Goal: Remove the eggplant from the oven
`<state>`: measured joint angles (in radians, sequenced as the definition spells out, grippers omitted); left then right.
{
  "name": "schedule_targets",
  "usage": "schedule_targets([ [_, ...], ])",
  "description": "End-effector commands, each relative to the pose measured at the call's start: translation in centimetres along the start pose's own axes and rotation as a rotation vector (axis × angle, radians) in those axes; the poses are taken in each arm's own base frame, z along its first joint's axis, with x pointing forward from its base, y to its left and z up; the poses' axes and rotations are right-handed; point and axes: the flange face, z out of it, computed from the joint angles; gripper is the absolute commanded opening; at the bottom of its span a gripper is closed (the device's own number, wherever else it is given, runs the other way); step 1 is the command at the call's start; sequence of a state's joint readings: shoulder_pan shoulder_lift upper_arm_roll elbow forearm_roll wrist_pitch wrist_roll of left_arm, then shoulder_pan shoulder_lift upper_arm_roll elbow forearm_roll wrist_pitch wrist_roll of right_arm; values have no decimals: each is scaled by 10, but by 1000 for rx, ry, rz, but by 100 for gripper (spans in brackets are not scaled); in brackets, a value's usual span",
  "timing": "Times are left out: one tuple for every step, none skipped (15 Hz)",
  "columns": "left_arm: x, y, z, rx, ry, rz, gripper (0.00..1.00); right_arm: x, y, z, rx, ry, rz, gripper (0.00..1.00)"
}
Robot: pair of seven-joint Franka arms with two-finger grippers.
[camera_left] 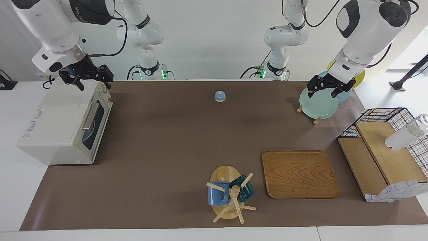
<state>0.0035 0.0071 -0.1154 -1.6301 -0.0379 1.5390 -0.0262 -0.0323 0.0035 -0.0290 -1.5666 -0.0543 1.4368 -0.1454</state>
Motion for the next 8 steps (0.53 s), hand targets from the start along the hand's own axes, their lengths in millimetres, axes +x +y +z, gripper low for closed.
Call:
schedule_targets([
  [-7, -1, -2, -7, 12, -1, 100, -2, 1, -3, 21, 15, 20, 100],
  [-7, -1, -2, -7, 12, -1, 100, -2, 2, -3, 20, 15, 20, 100],
  [-6, -1, -2, -7, 12, -1, 100, -3, 1, -3, 19, 16, 19, 100],
  [-7, -1, -2, -7, 12, -1, 100, -3, 1, -4, 21, 18, 19, 100],
  [-7, -1, -3, -7, 14, -1, 100, -3, 0, -4, 22, 17, 14, 100],
  [-6, -1, -2, -7, 12, -1, 100, -3, 0, -4, 22, 17, 14, 100],
  [-7, -1, -2, -7, 11, -1, 100, -3, 0, -4, 23, 14, 2, 100],
  [-7, -1, -2, -7, 12, -1, 100, -3, 2, -3, 23, 15, -6, 100],
])
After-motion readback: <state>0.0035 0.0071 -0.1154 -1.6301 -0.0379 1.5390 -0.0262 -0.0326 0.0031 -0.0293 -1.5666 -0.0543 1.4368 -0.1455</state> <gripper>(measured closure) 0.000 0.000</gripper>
